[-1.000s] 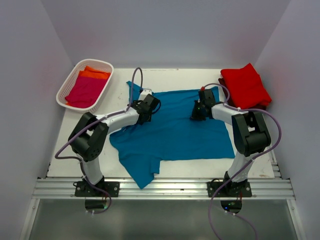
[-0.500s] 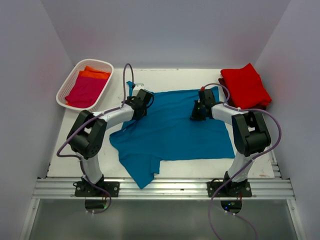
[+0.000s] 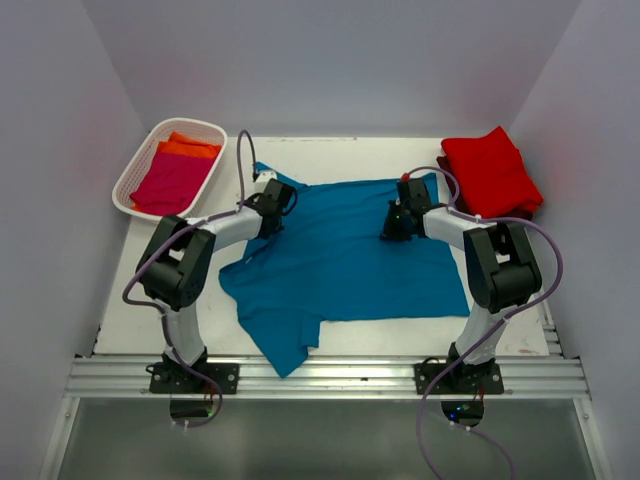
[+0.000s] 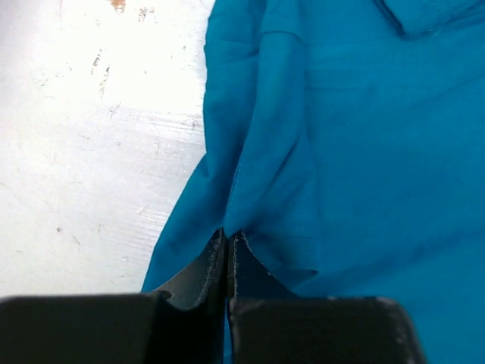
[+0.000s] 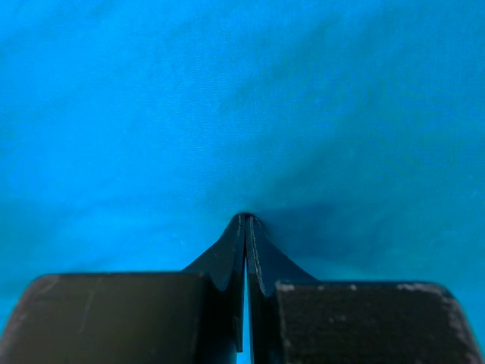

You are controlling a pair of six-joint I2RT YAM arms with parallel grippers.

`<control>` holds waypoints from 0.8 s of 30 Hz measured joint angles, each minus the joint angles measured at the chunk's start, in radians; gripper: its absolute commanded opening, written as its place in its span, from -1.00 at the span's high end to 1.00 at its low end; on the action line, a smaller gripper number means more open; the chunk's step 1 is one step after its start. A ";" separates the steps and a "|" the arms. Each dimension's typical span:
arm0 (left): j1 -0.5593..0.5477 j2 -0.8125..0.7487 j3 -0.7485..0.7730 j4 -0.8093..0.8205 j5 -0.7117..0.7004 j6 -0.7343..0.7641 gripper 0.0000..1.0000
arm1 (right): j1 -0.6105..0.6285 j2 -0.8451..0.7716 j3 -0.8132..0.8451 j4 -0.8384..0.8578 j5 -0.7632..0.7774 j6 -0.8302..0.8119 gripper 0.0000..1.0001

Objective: Fold and stack the t-shirts
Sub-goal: Flatten out the tshirt

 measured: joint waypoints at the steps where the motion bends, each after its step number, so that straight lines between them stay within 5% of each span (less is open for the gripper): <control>1: 0.001 0.000 0.000 -0.003 -0.006 0.001 1.00 | 0.000 0.000 0.000 0.000 0.000 0.000 1.00; 9: 0.014 -0.038 0.055 -0.118 -0.120 0.033 1.00 | 0.000 0.000 0.000 0.000 0.000 -0.002 1.00; 22: 0.199 0.056 0.201 -0.145 -0.169 0.156 1.00 | 0.000 0.002 0.002 0.000 0.000 -0.002 1.00; 24: 0.229 0.079 0.205 -0.139 -0.138 0.169 0.83 | 0.000 0.004 0.004 0.000 0.000 -0.002 1.00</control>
